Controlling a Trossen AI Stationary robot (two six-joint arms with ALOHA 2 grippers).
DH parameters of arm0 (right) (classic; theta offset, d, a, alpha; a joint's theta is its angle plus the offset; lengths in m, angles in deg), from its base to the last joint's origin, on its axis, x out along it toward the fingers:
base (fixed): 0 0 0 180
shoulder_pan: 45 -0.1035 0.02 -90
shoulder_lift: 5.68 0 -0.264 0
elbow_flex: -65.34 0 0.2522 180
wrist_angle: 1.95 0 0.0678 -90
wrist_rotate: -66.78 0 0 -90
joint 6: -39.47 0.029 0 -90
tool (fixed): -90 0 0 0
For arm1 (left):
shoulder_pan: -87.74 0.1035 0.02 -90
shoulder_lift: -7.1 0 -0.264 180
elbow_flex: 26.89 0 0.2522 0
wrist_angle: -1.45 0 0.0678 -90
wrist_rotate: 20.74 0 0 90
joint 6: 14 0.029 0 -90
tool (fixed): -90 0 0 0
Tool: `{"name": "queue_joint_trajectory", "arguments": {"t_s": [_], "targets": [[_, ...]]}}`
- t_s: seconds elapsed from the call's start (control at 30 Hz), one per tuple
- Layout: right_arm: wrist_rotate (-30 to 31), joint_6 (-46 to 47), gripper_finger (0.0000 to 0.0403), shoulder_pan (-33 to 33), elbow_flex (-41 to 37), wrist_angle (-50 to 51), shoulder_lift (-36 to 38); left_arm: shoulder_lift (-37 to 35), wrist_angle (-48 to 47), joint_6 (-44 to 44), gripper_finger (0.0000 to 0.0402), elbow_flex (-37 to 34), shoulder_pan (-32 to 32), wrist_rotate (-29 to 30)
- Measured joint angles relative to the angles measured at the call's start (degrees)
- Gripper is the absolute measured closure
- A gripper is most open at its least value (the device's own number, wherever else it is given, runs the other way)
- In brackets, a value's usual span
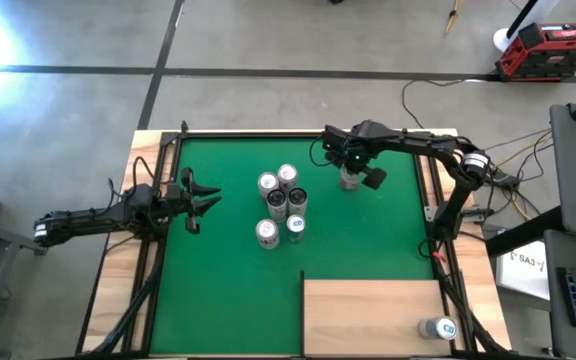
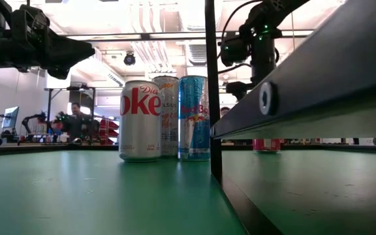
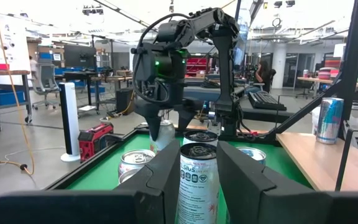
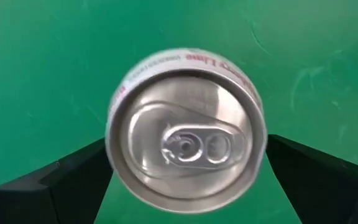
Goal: Place canned beverage on shelf
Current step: Put the right pink white soda can on the shelf
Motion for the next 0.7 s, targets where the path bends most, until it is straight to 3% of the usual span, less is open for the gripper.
{"name": "queue_joint_trajectory", "arguments": {"t_s": [0.4, 0.7], "targets": [[6.93, -1.07, 0.0003, 0.93, -0.03, -0.32, 0.00, 0.02, 0.01, 0.01, 0.0313, 0.00, -0.01, -0.01], [7.07, -2.54, 0.0017, 0.94, -0.73, -0.24, 0.02, 0.02, 0.01, 0.00, 0.0313, 0.00, 0.00, -0.01]]}}
